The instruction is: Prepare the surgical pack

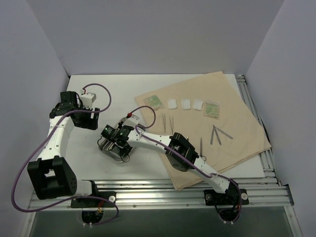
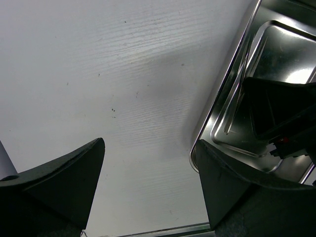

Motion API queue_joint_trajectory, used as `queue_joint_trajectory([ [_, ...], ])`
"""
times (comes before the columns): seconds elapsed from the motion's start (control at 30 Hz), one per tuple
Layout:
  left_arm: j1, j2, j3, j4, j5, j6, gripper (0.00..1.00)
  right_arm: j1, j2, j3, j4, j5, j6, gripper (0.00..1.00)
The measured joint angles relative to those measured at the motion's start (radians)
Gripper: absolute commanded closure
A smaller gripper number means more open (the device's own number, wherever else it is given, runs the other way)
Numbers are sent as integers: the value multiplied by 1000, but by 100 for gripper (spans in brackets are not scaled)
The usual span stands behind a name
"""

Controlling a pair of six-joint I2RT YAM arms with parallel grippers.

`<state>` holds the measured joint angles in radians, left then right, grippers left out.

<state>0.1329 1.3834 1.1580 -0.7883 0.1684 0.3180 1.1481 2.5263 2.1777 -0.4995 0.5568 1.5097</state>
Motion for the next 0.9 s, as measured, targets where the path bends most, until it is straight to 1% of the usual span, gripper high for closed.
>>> queue_joint_trajectory([
  [0.1,0,0,0,0,0,0,16,10,-37,-37,13,51,-46,75],
  [0.2,0,0,0,0,1,0,16,33,-116,-89,35,124,-104,73],
  [0.27,0,0,0,0,1,0,16,54,-188,-125,67,177,-159,60],
  [0.33,0,0,0,-1,1,0,15,71,-280,-171,101,231,-221,45],
  [0.37,0,-1,0,-1,1,1,15,79,-333,-202,117,255,-250,31],
  [0.43,0,-3,0,-1,1,2,15,87,-470,-310,177,296,-328,22],
  [0.5,0,-9,0,-2,0,4,15,63,-611,-443,242,304,-437,22],
  [0.57,0,-13,0,-2,-1,5,15,0,-764,-610,343,262,-562,23],
  [0.63,0,-13,0,-2,-4,5,15,-110,-883,-740,432,151,-663,29],
  [0.67,0,-12,0,-3,-5,5,15,-177,-927,-796,470,94,-700,29],
  [0.73,1,-12,0,-5,-8,5,15,-312,-972,-868,497,-12,-762,29],
  [0.8,2,-12,0,-9,-11,5,15,-414,-966,-898,486,-92,-826,29],
  [0.9,6,-12,0,-16,-19,5,15,-470,-898,-882,426,-196,-918,33],
])
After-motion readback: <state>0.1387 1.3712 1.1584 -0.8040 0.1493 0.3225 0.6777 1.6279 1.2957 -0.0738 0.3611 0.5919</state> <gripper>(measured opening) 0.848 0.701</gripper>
